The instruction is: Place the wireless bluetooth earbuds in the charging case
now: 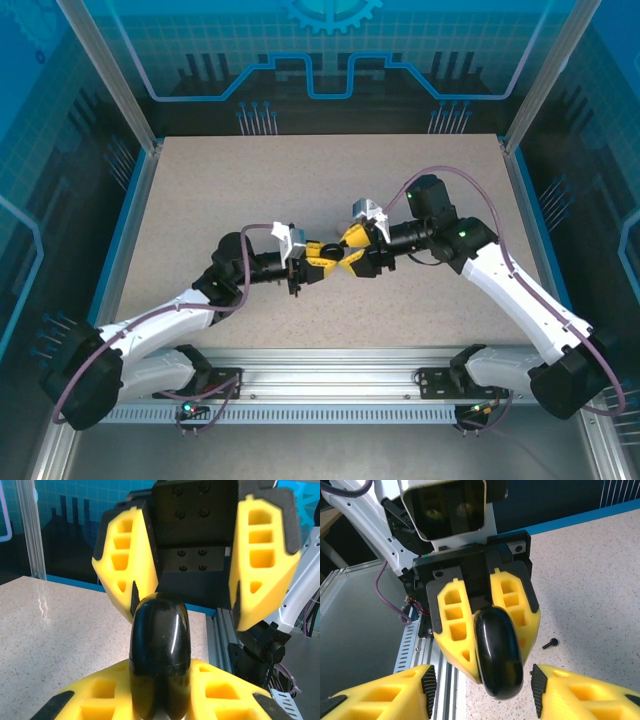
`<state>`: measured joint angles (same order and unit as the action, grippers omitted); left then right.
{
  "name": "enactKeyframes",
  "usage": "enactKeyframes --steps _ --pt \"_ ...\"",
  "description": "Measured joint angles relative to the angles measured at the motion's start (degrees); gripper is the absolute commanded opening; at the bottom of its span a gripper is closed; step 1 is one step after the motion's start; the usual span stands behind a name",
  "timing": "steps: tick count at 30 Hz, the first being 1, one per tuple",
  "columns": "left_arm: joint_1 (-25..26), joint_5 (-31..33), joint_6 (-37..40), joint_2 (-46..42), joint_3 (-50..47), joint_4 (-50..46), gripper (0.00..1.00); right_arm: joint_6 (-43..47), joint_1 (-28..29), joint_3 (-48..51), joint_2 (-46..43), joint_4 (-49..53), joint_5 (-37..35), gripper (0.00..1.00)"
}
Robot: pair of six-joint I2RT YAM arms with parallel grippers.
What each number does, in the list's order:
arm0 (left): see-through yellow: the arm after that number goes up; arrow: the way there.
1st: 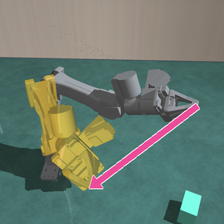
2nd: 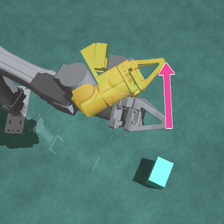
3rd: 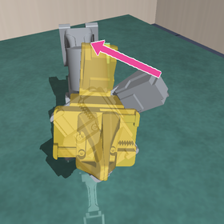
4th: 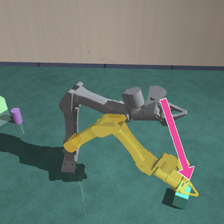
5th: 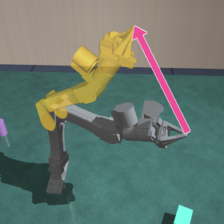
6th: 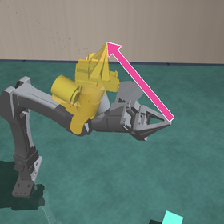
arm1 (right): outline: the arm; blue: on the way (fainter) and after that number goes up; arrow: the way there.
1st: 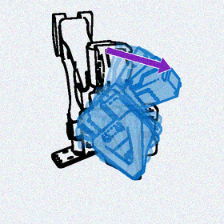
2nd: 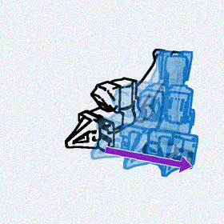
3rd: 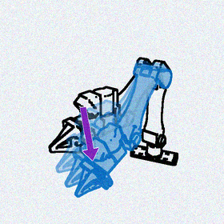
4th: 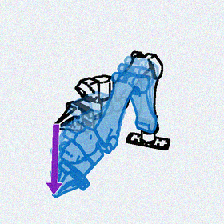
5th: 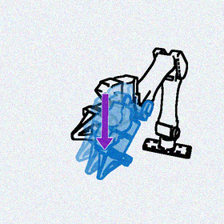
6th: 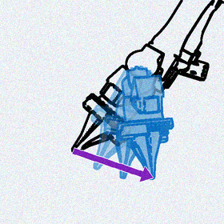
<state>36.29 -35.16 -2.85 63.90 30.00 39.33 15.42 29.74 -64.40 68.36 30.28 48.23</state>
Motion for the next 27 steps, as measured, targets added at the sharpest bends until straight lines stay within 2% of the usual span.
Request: enactKeyframes --steps 4,9,13,18,27 --pt "0.0 0.0 0.0 0.7 0.0 0.0 0.11 -0.9 0.3 0.0 0.4 -1.2 -1.1 0.55" --pt "0.0 0.0 0.0 0.7 0.1 0.0 0.12 -1.4 0.9 -0.6 2.2 -1.7 -1.2 0.34" --pt "0.0 -0.1 0.0 0.7 0.1 0.0 0.21 -1.2 1.1 -1.0 2.8 -1.7 -1.3 0.24" --pt "0.0 -0.2 0.0 0.7 0.1 -0.1 0.25 -0.8 1.1 -1.0 2.8 -1.7 -1.3 0.20" --pt "0.0 -0.2 0.0 0.7 0.1 -0.1 0.29 -0.8 1.1 -1.0 2.8 -1.7 -1.3 0.20"
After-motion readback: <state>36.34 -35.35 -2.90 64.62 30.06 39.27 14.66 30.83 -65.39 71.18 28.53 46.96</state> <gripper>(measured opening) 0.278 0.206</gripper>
